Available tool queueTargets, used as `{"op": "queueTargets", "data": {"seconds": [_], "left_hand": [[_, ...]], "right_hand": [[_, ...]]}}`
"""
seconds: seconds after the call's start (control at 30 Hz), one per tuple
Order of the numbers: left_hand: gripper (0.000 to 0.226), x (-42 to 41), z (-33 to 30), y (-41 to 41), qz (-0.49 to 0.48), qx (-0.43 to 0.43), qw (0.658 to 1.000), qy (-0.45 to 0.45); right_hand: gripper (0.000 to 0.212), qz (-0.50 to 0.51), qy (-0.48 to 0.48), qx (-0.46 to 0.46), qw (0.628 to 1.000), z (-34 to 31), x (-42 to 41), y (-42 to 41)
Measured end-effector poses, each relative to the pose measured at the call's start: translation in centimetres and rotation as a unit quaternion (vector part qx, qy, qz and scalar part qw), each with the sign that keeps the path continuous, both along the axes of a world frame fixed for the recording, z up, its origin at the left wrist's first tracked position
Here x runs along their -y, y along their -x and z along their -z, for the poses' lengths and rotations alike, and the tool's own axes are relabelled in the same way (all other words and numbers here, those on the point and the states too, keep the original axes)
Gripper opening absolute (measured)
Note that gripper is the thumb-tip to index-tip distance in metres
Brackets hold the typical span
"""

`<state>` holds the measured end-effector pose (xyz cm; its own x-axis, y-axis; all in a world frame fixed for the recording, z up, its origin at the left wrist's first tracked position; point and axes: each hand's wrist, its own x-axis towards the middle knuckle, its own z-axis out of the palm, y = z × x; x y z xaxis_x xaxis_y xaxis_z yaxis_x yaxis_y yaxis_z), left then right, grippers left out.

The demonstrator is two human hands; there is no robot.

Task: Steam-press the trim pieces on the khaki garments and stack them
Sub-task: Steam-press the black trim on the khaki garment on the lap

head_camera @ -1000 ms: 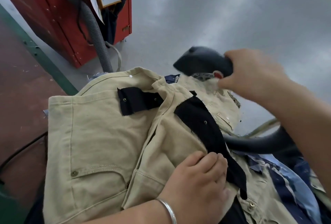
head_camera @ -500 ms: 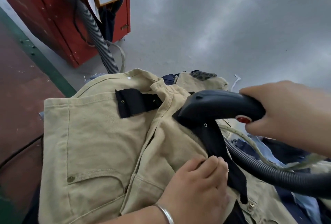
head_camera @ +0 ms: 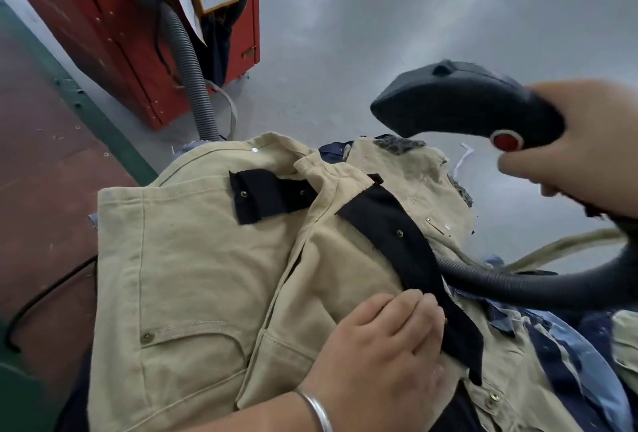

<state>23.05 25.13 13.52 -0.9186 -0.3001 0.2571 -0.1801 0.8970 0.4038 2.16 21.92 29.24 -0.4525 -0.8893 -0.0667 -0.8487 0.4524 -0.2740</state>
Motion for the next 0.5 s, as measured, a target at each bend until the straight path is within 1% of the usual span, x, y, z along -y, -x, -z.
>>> {"op": "queueTargets", "data": {"seconds": [0.03,0.1,0.17,0.27,0.33,0.4,0.43,0.5], "left_hand": [[0.044,0.1,0.0,0.0,0.0,0.0,1.0,0.008],[0.044,0.1,0.0,0.0,-0.002,-0.001,0.999,0.034],[0.041,-0.1,0.0,0.2,-0.004,-0.011,0.998,0.058],[0.032,-0.6,0.2,0.4,-0.009,-0.034,0.994,0.1],[0.029,-0.8,0.2,0.4,-0.013,-0.033,0.991,0.128],[0.03,-0.8,0.0,0.3,-0.017,-0.026,0.989,0.145],[0.031,-0.9,-0.1,0.3,-0.018,-0.022,0.988,0.149],[0.033,-1.0,-0.1,0.3,-0.017,-0.014,0.988,0.15]], "right_hand": [[0.026,-0.012,-0.009,-0.02,1.0,-0.3,-1.4,-0.2],[0.026,-0.037,-0.042,-0.029,0.998,0.0,-4.3,-0.5],[0.025,-0.03,-0.071,-0.034,0.996,1.2,-7.1,-0.7],[0.026,-0.023,-0.139,-0.083,0.986,2.8,-9.6,-2.4],[0.03,-0.03,-0.17,-0.104,0.98,3.3,-9.9,-4.0],[0.044,-0.05,-0.19,-0.134,0.971,3.5,-9.0,-5.5],[0.047,-0.061,-0.185,-0.148,0.97,3.3,-8.1,-6.3],[0.041,-0.064,-0.15,-0.173,0.971,3.4,-5.7,-7.3]]}}
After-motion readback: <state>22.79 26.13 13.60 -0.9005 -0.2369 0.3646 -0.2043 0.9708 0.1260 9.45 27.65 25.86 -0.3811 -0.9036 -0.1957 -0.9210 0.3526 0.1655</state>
